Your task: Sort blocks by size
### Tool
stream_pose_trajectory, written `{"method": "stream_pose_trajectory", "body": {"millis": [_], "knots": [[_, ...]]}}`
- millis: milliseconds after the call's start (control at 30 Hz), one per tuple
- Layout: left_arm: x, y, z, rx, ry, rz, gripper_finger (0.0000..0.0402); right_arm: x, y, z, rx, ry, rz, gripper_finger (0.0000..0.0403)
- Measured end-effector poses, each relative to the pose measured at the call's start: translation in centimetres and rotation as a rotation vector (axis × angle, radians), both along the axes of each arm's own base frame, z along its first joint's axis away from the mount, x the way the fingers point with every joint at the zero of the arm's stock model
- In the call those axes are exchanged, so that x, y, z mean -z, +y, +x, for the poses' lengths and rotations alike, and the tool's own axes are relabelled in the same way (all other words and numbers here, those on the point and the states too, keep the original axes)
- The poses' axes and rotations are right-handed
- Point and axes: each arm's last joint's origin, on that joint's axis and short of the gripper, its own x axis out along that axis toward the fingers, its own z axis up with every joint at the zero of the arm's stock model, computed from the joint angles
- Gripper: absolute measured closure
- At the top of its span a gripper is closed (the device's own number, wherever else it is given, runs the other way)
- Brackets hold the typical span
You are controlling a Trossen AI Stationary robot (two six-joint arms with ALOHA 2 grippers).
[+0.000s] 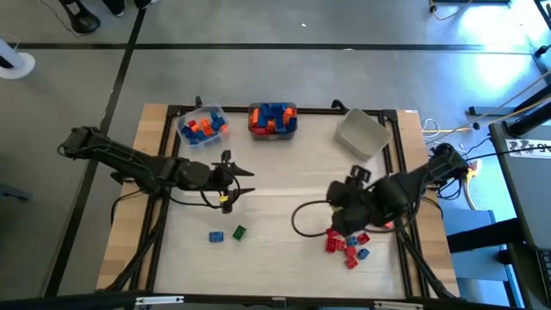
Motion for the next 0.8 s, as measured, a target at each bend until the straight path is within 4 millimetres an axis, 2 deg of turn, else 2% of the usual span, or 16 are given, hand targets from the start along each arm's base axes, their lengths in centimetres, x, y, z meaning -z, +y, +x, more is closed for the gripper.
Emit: {"method": "stream_pose_trajectory", "body": {"millis": [267,367,567,800], "knots": [[-0.1,0.0,0.0,0.000,-0.003,0.000,0.0205,5.4,1.0,-5.0,0.152,0.157,0.066,0.0166],[-0.1,0.0,0.0,-0.001,-0.005,-0.001,0.0205,7.3,1.5,-6.3,0.208,0.201,0.102,0.0166],[-0.1,0.0,0.0,-0.002,-0.011,-0.002,0.0205,10.7,2.7,-7.5,0.364,0.261,0.211,0.0166],[-0.1,0.0,0.0,-0.002,-0.010,-0.001,0.0205,14.8,3.3,-7.5,0.476,0.304,0.367,0.0166]]}}
